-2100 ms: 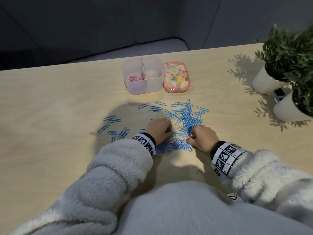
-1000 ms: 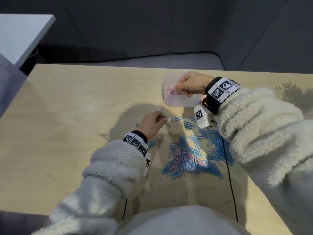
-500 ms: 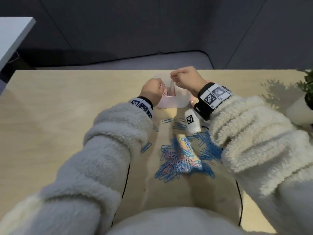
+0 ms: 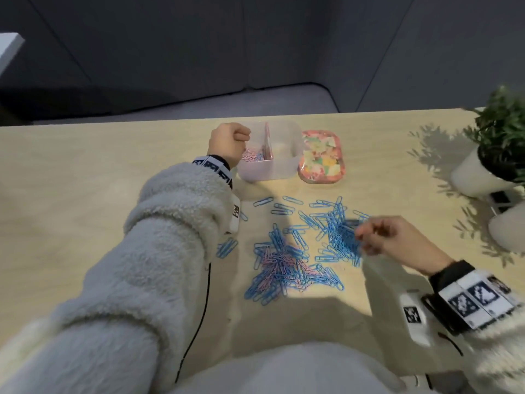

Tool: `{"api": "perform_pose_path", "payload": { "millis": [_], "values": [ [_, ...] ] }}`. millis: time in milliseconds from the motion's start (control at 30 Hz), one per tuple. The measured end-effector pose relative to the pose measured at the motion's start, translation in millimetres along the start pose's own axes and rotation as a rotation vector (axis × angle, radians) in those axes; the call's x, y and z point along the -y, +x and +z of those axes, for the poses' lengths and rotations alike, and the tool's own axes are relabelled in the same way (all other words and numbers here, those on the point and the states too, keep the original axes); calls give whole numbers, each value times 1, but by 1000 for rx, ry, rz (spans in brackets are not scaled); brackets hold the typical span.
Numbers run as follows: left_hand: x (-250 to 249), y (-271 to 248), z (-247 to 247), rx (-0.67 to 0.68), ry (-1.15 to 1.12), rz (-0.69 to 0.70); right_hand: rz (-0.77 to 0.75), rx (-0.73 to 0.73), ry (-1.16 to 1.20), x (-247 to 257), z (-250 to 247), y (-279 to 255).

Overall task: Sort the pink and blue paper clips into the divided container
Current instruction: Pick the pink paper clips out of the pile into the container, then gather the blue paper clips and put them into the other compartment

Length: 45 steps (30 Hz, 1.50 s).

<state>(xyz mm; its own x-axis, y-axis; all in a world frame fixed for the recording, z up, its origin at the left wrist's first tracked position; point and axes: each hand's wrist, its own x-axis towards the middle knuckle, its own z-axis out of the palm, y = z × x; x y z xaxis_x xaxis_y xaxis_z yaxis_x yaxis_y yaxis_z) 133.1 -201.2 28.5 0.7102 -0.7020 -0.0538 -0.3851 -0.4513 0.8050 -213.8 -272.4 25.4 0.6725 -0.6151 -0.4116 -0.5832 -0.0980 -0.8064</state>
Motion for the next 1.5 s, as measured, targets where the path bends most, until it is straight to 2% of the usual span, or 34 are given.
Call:
{"api": "perform_pose_path", "payload": {
  "millis": [133, 200, 267, 333, 400, 500, 567, 633, 700, 767, 800, 900, 967, 1000, 1067, 1133, 1300, 1500],
  "values": [
    [8, -7, 4, -101, 117, 40, 9, 313, -373, -42, 24, -45],
    [14, -7, 10, -73, 96, -95, -108, 330, -446, -56, 39, -57],
    [19, -9, 15, 29, 25, -283, -211, 345, -523, -67, 50, -60],
    [21, -13, 17, 131, -97, -387, -250, 335, -587, -75, 54, -60],
    [22, -17, 19, 185, -218, -395, -262, 323, -601, -78, 55, -59],
    [24, -26, 21, 149, -533, -433, -298, 333, -617, -78, 55, -58],
    [25, -35, 22, 148, -668, -456, -259, 331, -734, -78, 56, -56],
    [30, -46, 25, 157, -698, -416, -214, 328, -865, -72, 55, -54],
    [37, -55, 29, 178, -711, -346, -202, 294, -880, -50, 49, -46],
    [43, -63, 31, 192, -702, -284, -227, 173, -833, -15, 42, -29],
    [45, -66, 32, 197, -703, -266, -277, 89, -810, 5, 40, -16],
    [46, -73, 33, 208, -703, -247, -587, -72, -880, 71, 49, 32],
    [45, -78, 35, 186, -734, -251, -776, -87, -1066, 107, 68, 66],
    [45, -79, 36, 174, -748, -249, -811, -43, -1242, 123, 78, 81],
    [45, -84, 35, 181, -753, -229, -692, 68, -1582, 149, 95, 104],
    [49, -86, 37, 188, -706, -214, -636, 123, -1719, 159, 108, 121],
    [49, -92, 33, 206, -627, -169, -637, 93, -1783, 152, 127, 135],
    [52, -89, 35, 206, -650, -175, -610, 126, -1662, 142, 135, 145]
  ]
}}
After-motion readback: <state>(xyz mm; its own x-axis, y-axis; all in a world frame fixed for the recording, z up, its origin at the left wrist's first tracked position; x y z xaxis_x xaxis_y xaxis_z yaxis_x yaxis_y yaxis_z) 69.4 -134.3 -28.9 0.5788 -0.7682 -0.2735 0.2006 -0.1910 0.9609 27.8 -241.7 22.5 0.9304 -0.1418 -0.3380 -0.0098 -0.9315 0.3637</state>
